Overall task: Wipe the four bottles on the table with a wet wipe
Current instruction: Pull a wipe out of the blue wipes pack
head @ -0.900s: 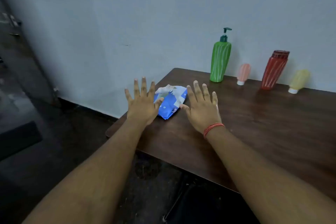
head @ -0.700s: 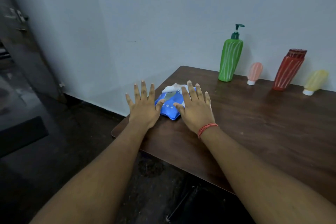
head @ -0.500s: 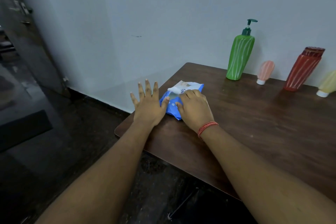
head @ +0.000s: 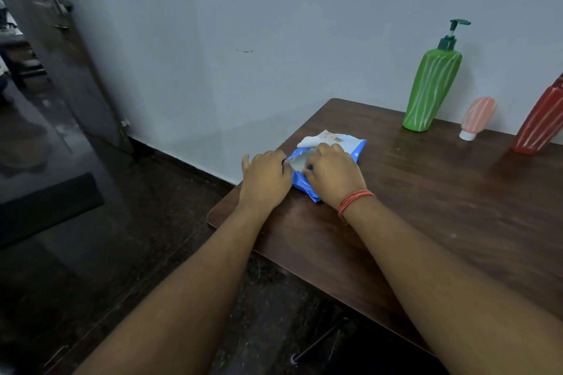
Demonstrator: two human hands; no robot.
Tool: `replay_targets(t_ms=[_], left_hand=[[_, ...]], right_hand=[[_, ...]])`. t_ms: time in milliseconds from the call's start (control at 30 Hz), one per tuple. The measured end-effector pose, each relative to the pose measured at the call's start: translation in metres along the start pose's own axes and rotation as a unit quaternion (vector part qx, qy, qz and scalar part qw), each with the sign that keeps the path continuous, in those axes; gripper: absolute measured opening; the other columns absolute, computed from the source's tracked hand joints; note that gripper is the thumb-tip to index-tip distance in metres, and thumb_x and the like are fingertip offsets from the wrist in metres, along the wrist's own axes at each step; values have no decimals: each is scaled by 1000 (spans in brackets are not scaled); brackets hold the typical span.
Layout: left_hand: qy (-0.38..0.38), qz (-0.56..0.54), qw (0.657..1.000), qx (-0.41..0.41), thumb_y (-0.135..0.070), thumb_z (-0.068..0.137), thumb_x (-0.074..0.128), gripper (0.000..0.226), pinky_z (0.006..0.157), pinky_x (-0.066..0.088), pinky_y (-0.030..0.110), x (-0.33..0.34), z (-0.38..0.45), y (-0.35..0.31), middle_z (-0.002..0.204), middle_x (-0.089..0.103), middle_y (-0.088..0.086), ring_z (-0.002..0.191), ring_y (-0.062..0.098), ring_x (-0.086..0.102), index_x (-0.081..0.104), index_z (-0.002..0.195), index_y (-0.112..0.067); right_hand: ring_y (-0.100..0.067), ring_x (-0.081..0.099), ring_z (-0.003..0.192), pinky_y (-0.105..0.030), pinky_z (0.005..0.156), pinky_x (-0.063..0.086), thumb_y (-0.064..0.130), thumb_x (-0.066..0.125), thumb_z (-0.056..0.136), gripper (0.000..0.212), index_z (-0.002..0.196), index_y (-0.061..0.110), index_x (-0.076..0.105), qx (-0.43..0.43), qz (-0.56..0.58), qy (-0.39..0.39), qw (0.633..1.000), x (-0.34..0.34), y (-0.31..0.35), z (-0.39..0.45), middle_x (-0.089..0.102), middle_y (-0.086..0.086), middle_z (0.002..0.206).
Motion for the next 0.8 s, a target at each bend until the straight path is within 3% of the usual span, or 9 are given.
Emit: replay_targets(t_ms=[100, 200, 433, 667, 800], left_hand=[[-9, -41, 999, -12, -22, 97, 50, 20, 97, 44, 46, -2, 3, 5, 79, 63, -3, 76, 18, 54, 60, 81, -18], [7, -88, 996, -28, -21, 97, 52, 19, 83, 50, 43, 0, 2, 9, 80, 64, -3, 77, 18, 58, 64, 82, -17], [30, -129, 989, -61, -18, 97, 51, 22, 75, 51, 39, 2, 2, 15, 80, 64, -4, 77, 15, 59, 67, 82, -17], [30, -118, 990, -64, -22, 99, 51, 22, 72, 50, 33, 2, 3, 16, 83, 65, -4, 77, 13, 59, 68, 85, -17], [28, -113, 991, -61, -23, 99, 51, 23, 70, 47, 34, 2, 4, 15, 82, 64, -3, 75, 14, 57, 65, 82, -17]], right_hand=[[-25, 51, 103, -39, 84, 46, 32, 53, 98, 23, 100, 16, 70, 6, 0, 3, 1000, -1, -1, 2, 59, -4, 109], [-26, 51, 104, -38, 82, 47, 37, 53, 98, 29, 96, 16, 73, 11, -4, -2, 1000, -2, 4, 9, 59, -4, 105], [-29, 51, 111, -41, 87, 43, 51, 54, 95, 38, 104, 18, 71, 44, 13, 10, 999, 0, 14, 22, 61, -3, 108], [-26, 55, 100, -40, 84, 46, 25, 51, 97, 21, 97, 20, 72, 67, 19, 1, 998, 0, 13, 17, 65, -2, 102], [-25, 58, 93, -38, 79, 49, 19, 46, 96, 25, 93, 16, 71, 111, 123, -8, 986, 0, 1, 11, 67, -3, 97]])
Point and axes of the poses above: each hand's wrist, its own z-axis towards the middle knuckle, its own x-axis out of the palm, y = z × x, the point moved 9 cm from there along z, towards the middle knuckle
